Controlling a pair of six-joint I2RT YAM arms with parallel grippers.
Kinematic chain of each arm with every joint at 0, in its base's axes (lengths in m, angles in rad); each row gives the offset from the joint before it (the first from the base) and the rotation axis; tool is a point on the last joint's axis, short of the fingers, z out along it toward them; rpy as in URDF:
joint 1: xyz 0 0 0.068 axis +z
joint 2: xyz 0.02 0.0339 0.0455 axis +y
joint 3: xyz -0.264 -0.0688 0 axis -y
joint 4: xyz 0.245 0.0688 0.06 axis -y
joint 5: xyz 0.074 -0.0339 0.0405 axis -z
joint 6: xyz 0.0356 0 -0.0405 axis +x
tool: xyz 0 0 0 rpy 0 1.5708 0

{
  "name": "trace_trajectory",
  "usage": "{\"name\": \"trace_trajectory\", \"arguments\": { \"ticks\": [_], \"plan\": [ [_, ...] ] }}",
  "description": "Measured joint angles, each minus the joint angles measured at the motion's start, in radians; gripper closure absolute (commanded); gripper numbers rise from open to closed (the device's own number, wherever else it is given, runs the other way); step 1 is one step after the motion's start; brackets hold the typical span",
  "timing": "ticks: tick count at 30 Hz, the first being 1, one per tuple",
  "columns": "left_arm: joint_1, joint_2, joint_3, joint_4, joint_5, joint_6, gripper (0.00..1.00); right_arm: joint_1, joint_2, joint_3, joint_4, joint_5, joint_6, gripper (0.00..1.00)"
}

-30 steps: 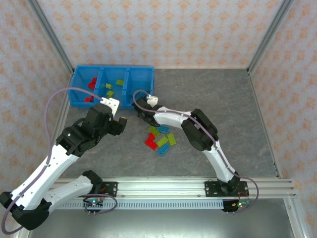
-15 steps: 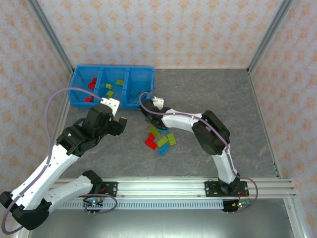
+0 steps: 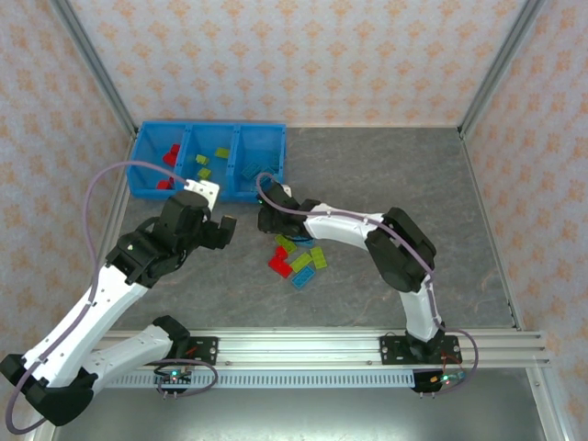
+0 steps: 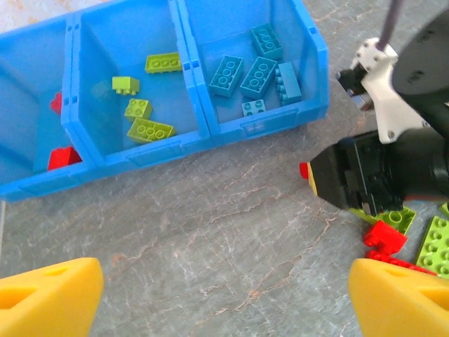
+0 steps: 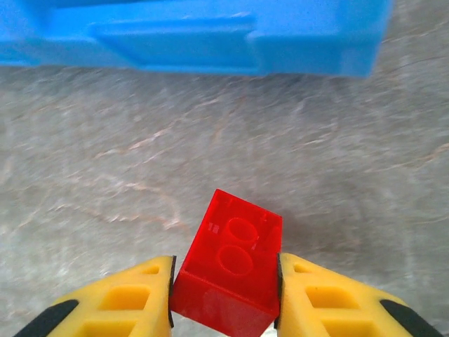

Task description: Sort the legos into containers by color

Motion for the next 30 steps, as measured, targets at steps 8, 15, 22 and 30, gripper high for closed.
{"name": "trace_trajectory", "arguments": {
  "ticks": [8,15,22,30],
  "plan": [
    [0.2,-0.063,-0.066,0.069,0.323,-0.231,0.1,-0.002,-0.227,-0.07,0.034,-0.095,-0.008,0.66],
    [0.298,-0.06,-0.068,0.098,0.506,-0.309,0.12,-0.022,-0.268,-0.001,0.025,-0.152,-0.03,0.65],
    [0.323,-0.149,-0.042,0.058,0.327,-0.268,0.12,-0.024,-0.089,0.272,0.042,-0.244,-0.07,0.64],
    [0.33,-0.22,-0.038,0.057,0.135,-0.229,0.16,-0.024,0.246,0.735,-0.026,-0.366,-0.104,0.66]
  ]
}}
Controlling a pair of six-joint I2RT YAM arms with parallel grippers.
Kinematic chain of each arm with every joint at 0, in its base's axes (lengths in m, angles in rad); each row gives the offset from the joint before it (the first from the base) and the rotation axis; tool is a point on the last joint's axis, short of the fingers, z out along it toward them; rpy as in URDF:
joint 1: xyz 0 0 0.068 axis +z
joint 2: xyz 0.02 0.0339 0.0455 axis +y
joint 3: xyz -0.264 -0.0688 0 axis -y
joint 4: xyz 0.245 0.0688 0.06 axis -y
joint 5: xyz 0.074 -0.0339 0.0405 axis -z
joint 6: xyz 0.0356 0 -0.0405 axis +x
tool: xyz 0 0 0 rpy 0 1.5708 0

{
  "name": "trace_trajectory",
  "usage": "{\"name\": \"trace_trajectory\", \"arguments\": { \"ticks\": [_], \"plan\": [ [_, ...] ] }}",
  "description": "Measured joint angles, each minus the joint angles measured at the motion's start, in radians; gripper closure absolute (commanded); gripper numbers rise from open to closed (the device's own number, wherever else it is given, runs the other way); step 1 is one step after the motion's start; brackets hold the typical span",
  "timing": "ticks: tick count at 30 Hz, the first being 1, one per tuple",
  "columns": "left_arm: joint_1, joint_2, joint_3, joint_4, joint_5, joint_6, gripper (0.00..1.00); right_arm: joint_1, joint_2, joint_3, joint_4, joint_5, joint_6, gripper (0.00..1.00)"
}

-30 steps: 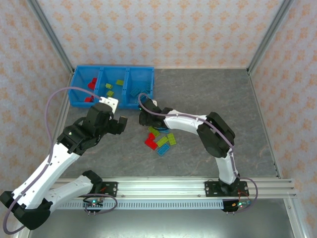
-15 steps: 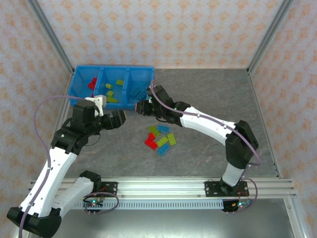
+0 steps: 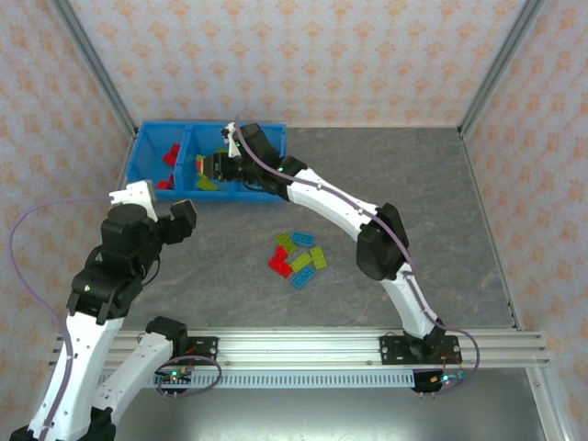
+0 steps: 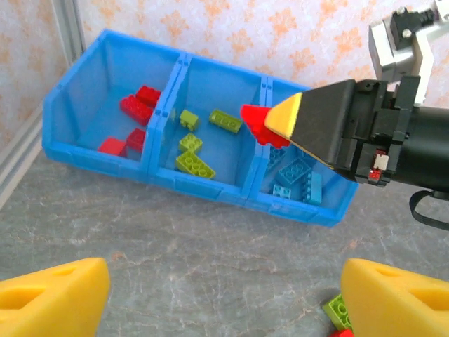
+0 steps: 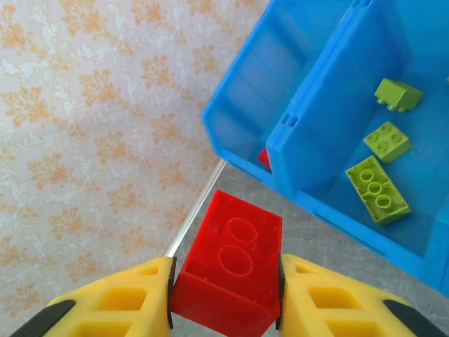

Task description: Sort the legos into containers by color

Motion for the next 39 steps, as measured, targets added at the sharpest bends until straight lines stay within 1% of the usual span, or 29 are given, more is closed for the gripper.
{"name": "trace_trajectory", "arguments": {
  "ticks": [2,4,7,9,11,15,18,20,22,26,31,33,36,39],
  "plan": [
    [0.023,0.037,0.0,0.008,0.05,-0.012,0.16,0.0,-0.002,-0.009,-0.038,-0.028,0.003,0.66],
    [0.062,0.072,-0.003,0.042,0.128,-0.042,0.16,0.0,-0.028,-0.051,-0.058,-0.05,0.003,0.65],
    [0.146,0.137,-0.006,0.126,0.279,-0.113,0.16,-0.002,-0.119,-0.165,-0.114,-0.058,0.0,0.65],
    [0.207,0.19,-0.022,0.214,0.404,-0.192,0.15,-0.008,-0.191,-0.226,-0.144,-0.069,0.0,0.65],
    [0.25,0.249,-0.038,0.302,0.531,-0.277,0.13,-0.016,-0.262,-0.281,-0.142,-0.086,0.002,0.65],
    [0.267,0.391,-0.058,0.458,0.764,-0.462,0.13,-0.031,-0.403,-0.39,-0.089,-0.12,0.012,0.65],
    [0.266,0.442,-0.071,0.536,0.874,-0.585,0.15,-0.031,-0.478,-0.464,-0.008,-0.142,0.029,0.65],
    [0.266,0.455,-0.074,0.591,0.93,-0.664,0.17,-0.03,-0.498,-0.489,0.041,-0.163,0.044,0.65],
    [0.266,0.465,-0.074,0.648,0.974,-0.734,0.18,-0.03,-0.501,-0.502,0.089,-0.181,0.059,0.65],
    [0.266,0.468,-0.074,0.713,1.024,-0.84,0.23,-0.03,-0.502,-0.526,0.151,-0.169,0.068,0.64],
    [0.24,0.471,-0.063,0.703,1.067,-0.913,0.31,-0.03,-0.52,-0.563,0.208,-0.082,0.006,0.63],
    [0.224,0.473,-0.045,0.684,1.07,-0.925,0.39,-0.029,-0.525,-0.567,0.22,-0.051,-0.037,0.63],
    [0.222,0.48,-0.007,0.647,1.071,-0.92,0.52,-0.018,-0.529,-0.577,0.235,-0.021,-0.106,0.63],
    [0.221,0.48,0.013,0.61,1.073,-0.911,0.58,-0.006,-0.543,-0.614,0.274,-0.01,-0.172,0.62]
  ]
}}
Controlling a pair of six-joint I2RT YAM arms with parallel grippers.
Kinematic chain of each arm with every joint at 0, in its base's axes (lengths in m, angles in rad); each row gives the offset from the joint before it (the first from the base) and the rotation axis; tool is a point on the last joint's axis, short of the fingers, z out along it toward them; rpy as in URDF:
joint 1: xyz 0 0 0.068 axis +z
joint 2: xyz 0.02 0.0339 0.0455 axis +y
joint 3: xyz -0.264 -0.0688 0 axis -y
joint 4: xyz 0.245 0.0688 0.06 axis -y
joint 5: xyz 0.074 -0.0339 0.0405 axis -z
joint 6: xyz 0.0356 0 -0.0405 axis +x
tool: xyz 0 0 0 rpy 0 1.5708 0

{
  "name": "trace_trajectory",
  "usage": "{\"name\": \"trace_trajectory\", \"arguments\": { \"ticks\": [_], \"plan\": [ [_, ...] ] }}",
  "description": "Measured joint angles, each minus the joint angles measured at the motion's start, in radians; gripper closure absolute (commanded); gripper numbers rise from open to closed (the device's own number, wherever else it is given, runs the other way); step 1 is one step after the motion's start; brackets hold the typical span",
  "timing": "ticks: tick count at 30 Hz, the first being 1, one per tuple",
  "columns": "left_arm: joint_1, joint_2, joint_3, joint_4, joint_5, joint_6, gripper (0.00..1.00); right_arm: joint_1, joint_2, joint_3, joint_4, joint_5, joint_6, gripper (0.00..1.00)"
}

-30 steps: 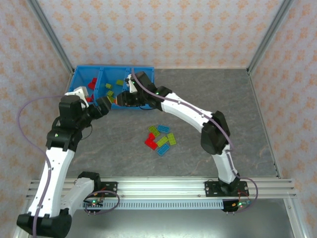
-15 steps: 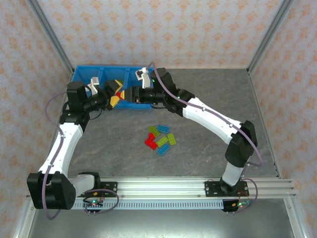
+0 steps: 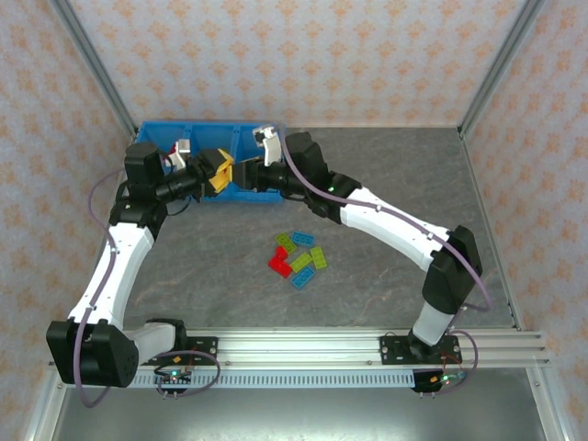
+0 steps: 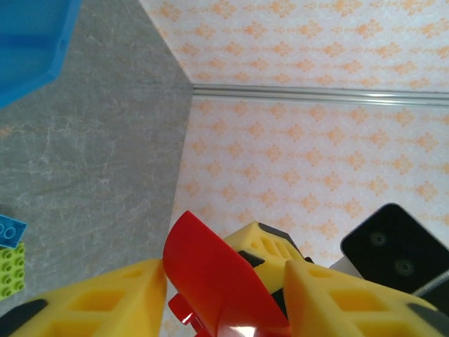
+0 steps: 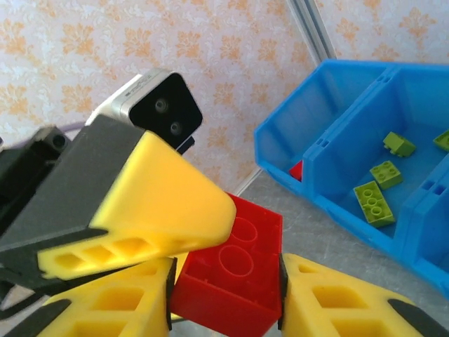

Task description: Sort the legos into containers by color

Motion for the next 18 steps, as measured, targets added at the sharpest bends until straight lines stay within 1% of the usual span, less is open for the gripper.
{"name": "trace_trajectory", "arguments": {
  "ticks": [3,6,10,12,15,17,18],
  "plan": [
    [-0.001,0.003,0.0,-0.032,0.003,0.001,0.61,0.01,-0.016,-0.041,0.022,0.018,-0.05,0.61],
    [-0.001,0.005,0.0,-0.047,0.002,0.0,0.7,0.019,-0.018,-0.053,0.031,0.038,-0.092,0.6],
    [-0.001,0.005,-0.005,-0.05,0.0,-0.006,0.72,0.027,-0.021,-0.064,0.033,0.058,-0.162,0.59],
    [-0.001,0.005,-0.009,-0.057,0.0,-0.006,0.77,0.035,-0.028,-0.079,0.036,0.074,-0.207,0.59],
    [-0.003,0.006,-0.009,-0.077,0.001,-0.005,0.88,0.048,-0.042,-0.105,0.047,0.104,-0.27,0.51],
    [-0.005,0.006,-0.009,-0.079,-0.003,-0.003,0.93,0.055,-0.045,-0.109,0.047,0.109,-0.294,0.48],
    [-0.005,0.006,-0.009,-0.079,-0.004,-0.002,0.95,0.057,-0.045,-0.109,0.047,0.111,-0.303,0.43]
  ]
}}
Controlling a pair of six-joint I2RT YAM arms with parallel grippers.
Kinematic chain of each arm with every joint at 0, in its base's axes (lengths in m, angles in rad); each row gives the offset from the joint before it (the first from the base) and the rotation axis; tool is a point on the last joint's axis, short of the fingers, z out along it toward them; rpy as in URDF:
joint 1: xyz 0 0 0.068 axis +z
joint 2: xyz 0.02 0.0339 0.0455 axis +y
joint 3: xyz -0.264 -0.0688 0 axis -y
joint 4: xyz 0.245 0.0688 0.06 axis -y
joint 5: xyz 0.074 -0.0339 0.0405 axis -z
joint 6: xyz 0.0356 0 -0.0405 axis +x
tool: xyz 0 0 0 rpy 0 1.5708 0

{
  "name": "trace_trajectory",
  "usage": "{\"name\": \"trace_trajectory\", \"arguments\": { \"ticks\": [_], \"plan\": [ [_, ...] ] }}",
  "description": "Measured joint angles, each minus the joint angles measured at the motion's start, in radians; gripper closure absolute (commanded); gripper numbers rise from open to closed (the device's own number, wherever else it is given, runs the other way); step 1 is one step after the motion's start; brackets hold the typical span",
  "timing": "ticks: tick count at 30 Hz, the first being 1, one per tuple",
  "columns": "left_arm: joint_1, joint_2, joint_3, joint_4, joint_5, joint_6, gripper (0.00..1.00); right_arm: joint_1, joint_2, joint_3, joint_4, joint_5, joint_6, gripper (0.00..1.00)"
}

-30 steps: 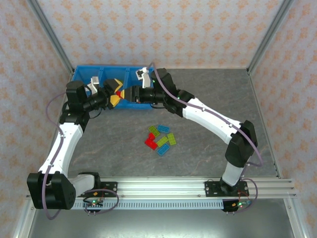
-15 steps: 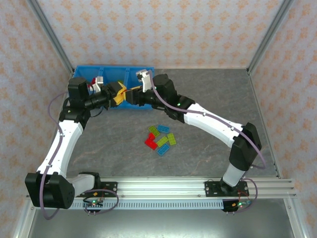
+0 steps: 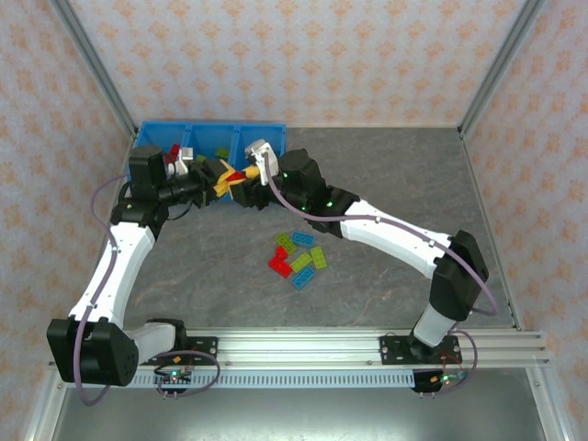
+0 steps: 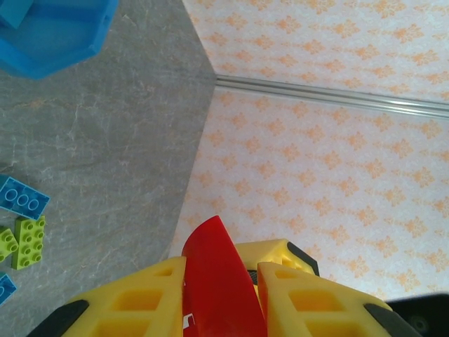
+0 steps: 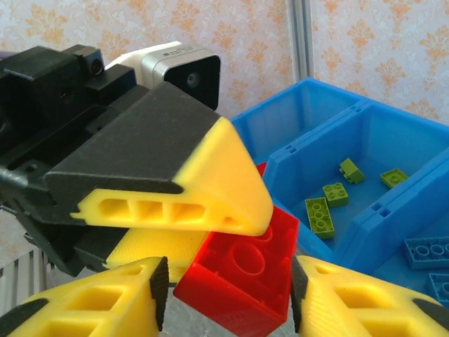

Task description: Sort the legos into containers by color

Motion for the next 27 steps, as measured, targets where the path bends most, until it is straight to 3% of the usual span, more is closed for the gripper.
{"name": "trace_trajectory", "arguments": {
  "ticks": [2,10,17,27],
  "plan": [
    [0.0,0.0,0.001,-0.005,-0.003,0.014,1.0,0.004,0.0,0.0,0.0,-0.005,-0.01,0.35],
    [-0.001,0.022,0.008,-0.037,-0.043,0.072,1.0,0.026,-0.07,-0.082,0.016,-0.019,0.022,0.0],
    [0.051,0.094,0.068,-0.151,-0.204,0.199,1.0,0.032,-0.287,-0.262,0.03,0.072,0.101,0.01],
    [0.179,0.38,0.476,-0.228,-0.703,0.386,1.0,0.007,-0.436,-0.385,-0.087,0.266,0.199,0.01]
  ]
}}
